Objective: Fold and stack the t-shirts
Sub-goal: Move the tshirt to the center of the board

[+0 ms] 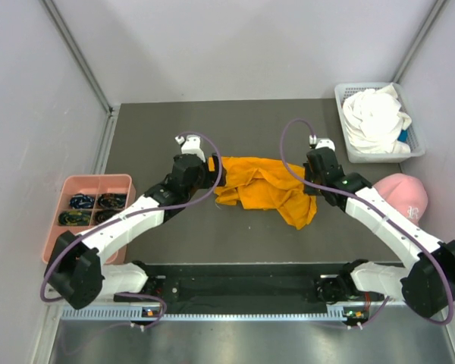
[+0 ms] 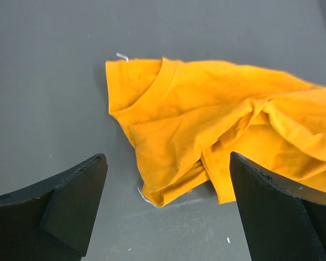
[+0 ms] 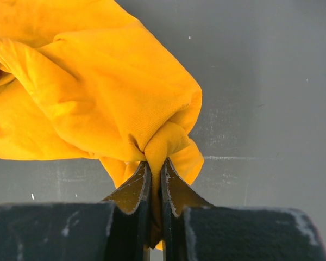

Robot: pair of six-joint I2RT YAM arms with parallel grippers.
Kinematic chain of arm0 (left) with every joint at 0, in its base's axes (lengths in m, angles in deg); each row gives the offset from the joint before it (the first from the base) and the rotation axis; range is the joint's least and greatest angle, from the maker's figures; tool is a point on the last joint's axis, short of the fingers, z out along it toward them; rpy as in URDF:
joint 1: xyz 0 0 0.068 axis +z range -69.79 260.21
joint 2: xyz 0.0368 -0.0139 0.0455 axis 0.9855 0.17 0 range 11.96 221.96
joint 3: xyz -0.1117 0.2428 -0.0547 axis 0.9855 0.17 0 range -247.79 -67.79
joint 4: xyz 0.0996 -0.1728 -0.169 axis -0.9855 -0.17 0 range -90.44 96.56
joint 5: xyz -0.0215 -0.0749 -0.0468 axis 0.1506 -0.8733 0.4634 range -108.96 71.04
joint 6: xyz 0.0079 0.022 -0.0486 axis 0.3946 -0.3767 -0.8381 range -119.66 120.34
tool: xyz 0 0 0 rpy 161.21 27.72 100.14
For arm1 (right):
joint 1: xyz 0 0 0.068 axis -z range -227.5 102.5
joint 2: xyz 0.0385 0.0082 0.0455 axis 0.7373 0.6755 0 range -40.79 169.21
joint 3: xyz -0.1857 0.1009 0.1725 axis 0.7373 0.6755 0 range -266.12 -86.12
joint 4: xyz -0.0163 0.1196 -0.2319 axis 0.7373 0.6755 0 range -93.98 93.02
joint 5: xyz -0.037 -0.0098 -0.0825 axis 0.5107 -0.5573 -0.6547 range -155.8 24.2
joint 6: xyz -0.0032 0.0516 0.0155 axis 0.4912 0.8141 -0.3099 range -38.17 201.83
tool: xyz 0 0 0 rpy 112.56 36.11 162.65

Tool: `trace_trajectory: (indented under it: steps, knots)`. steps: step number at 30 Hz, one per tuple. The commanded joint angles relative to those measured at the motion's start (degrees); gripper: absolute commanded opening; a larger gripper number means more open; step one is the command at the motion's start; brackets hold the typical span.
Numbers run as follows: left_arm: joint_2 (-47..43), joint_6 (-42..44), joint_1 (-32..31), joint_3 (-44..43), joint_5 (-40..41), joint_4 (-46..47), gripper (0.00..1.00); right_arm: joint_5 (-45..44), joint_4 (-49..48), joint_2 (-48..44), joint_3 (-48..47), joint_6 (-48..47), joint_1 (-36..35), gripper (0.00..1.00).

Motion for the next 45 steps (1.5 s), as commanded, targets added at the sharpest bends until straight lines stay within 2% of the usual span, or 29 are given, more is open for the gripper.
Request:
trace_trajectory:
  steps: [1,6,9,16,25,32,36,45]
  knots:
    - [-3.3,0.4,-0.1,-1.6,2.5,0.2,0.99,0.3,-1.8,-1.1,0.2,1.1,0.5,0.00]
    - [-2.6,-1.3,-0.1,-0.7,-0.6,1.1,0.99,0.5,-2.1,-0.6,0.3,1.3,0.5,0.00]
    - [-2.1,-3.1,-0.1,0.5,-2.5,1.7,0.88,0.6,-2.2,-0.2,0.3,1.4,0.5,0.00]
    - [-0.3,-8.5,-0.1,5.1,-3.7,4.8,0.79,1.2,-2.5,0.5,0.4,1.6,0.5,0.00]
    - [0.2,-11.1,0.0,9.5,-3.8,7.2,0.76,1.6,-2.6,1.2,0.7,1.8,0.5,0.00]
    - [2.0,-11.6,0.0,9.8,-4.0,10.5,0.67,1.6,-2.3,1.4,0.6,1.9,0.5,0.00]
    - [4.5,-12.0,0.1,9.5,-4.7,12.6,0.58,1.2,-1.8,1.4,0.4,1.5,0.5,0.00]
    - [6.6,-12.7,0.4,9.7,-4.9,14.9,0.52,1.2,-1.4,1.7,0.0,1.3,0.5,0.00]
